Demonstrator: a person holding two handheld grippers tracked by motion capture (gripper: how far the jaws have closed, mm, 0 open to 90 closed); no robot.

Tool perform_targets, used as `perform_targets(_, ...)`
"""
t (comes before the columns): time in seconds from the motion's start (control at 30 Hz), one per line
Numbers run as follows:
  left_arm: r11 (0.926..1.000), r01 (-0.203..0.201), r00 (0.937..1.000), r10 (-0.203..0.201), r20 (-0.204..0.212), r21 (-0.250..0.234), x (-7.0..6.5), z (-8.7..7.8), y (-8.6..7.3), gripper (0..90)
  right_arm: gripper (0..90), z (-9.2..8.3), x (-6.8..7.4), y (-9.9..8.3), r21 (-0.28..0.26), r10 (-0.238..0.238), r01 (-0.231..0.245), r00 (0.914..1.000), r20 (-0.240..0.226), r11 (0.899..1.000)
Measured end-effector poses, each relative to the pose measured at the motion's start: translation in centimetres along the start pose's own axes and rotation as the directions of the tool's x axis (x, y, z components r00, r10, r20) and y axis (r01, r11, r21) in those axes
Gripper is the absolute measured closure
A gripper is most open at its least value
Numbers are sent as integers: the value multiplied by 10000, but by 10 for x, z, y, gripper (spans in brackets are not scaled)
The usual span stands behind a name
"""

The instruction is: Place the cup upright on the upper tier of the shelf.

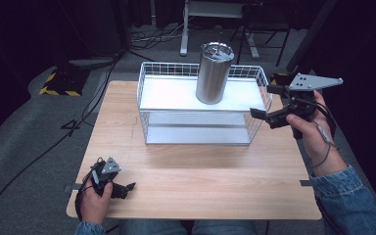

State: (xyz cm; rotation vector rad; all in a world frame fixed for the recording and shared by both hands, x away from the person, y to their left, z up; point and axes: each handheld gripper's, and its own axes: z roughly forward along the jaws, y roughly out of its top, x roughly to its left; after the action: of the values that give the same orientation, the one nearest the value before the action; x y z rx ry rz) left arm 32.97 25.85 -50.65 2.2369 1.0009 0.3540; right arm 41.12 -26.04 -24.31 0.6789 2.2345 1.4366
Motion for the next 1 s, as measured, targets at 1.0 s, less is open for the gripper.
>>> perform_targets(1.0,10000,7,10000,-7,-3,-12,0,0,0,0,20,21,19,-125,1808,674,-708,9974,248,9810)
